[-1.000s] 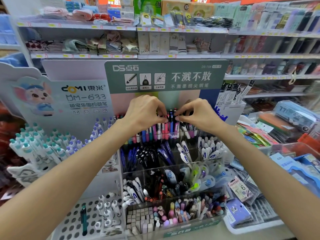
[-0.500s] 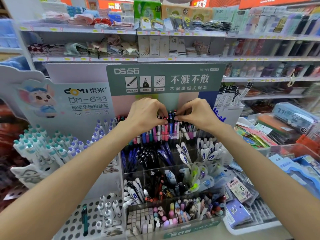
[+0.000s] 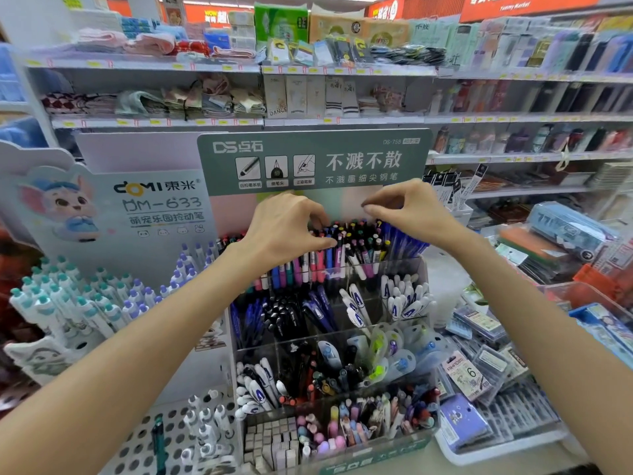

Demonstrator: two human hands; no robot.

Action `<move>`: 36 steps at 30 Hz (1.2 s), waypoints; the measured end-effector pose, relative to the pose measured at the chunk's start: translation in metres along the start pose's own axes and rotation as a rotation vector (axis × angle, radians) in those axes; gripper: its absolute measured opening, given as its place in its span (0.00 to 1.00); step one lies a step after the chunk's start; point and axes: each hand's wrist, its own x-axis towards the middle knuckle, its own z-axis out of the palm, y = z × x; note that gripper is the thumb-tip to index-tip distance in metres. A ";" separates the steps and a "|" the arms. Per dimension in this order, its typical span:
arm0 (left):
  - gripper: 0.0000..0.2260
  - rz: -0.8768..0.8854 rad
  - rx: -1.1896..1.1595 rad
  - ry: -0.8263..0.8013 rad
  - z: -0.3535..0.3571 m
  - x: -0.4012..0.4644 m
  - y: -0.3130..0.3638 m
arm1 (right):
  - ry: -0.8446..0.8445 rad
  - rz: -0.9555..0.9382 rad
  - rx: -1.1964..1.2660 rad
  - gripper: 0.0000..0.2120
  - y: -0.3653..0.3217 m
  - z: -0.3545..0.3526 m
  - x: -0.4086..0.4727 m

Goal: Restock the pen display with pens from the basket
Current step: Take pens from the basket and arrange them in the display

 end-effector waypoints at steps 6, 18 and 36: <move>0.11 0.141 0.101 -0.111 0.003 0.014 0.023 | -0.305 0.109 -0.190 0.10 0.008 -0.031 -0.012; 0.13 0.219 0.261 -0.168 0.012 0.022 0.025 | -0.083 0.038 -0.134 0.13 0.034 0.012 -0.024; 0.10 0.114 0.126 -0.165 0.020 0.026 0.025 | -0.146 -0.029 -0.285 0.12 0.034 0.014 -0.016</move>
